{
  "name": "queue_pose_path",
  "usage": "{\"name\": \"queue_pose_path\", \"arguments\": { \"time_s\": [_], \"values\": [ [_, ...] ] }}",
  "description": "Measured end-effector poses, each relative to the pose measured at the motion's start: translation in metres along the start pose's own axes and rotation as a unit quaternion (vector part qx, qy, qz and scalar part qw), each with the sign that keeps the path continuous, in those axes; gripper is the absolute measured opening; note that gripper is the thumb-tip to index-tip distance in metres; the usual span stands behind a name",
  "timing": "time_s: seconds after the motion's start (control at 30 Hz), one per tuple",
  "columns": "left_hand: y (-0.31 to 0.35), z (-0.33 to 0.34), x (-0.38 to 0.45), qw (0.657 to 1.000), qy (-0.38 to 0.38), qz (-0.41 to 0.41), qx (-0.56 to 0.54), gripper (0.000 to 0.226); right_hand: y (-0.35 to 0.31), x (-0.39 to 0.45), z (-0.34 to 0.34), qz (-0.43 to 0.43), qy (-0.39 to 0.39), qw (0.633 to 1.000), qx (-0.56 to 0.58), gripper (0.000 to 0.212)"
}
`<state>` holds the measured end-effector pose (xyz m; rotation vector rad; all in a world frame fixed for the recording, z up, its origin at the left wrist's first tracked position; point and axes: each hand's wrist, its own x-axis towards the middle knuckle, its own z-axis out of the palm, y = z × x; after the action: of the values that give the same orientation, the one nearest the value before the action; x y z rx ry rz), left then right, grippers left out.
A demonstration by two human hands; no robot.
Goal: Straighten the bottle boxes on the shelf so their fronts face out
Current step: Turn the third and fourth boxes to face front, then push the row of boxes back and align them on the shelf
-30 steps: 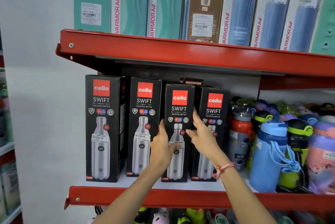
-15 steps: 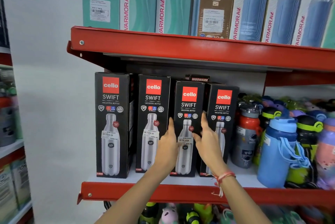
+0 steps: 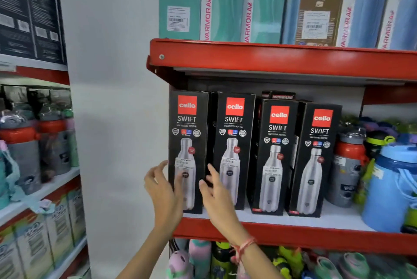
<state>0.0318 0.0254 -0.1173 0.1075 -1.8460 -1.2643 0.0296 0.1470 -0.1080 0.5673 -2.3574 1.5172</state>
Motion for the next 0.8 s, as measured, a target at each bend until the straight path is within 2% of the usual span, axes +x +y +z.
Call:
{"name": "queue_pose_path", "arguments": {
  "time_s": [0.1,0.17,0.23,0.5,0.7,0.77,0.8],
  "values": [
    [-0.023,-0.013,0.006,0.984,-0.156,-0.045,-0.07,0.069,0.001,0.0,0.019,0.045,-0.053,0.995,0.066,0.063],
    [-0.03,-0.02,0.008,0.962,-0.247,-0.065,-0.093,0.065,0.001,-0.001,0.019,0.055,-0.063,0.992,0.095,0.061],
    [-0.033,-0.028,0.009,0.952,-0.277,-0.087,-0.093,0.063,0.001,-0.005,0.016,0.049,-0.069,0.99,0.11,0.056],
    [-0.036,-0.059,-0.008,0.951,-0.269,-0.084,-0.128,0.072,0.002,-0.036,0.003,0.041,-0.048,0.993,0.096,0.053],
    [-0.027,-0.062,-0.013,0.96,-0.258,-0.071,-0.081,0.068,0.005,-0.04,-0.001,0.04,-0.041,0.996,0.065,0.046],
    [-0.027,-0.059,-0.018,0.975,-0.211,-0.045,-0.047,0.065,0.008,-0.041,-0.005,0.03,-0.036,0.996,0.075,0.047],
    [-0.025,-0.055,-0.023,0.986,-0.163,-0.02,-0.022,0.061,0.009,-0.041,-0.008,0.027,-0.019,0.996,0.078,0.047]
  ]
}}
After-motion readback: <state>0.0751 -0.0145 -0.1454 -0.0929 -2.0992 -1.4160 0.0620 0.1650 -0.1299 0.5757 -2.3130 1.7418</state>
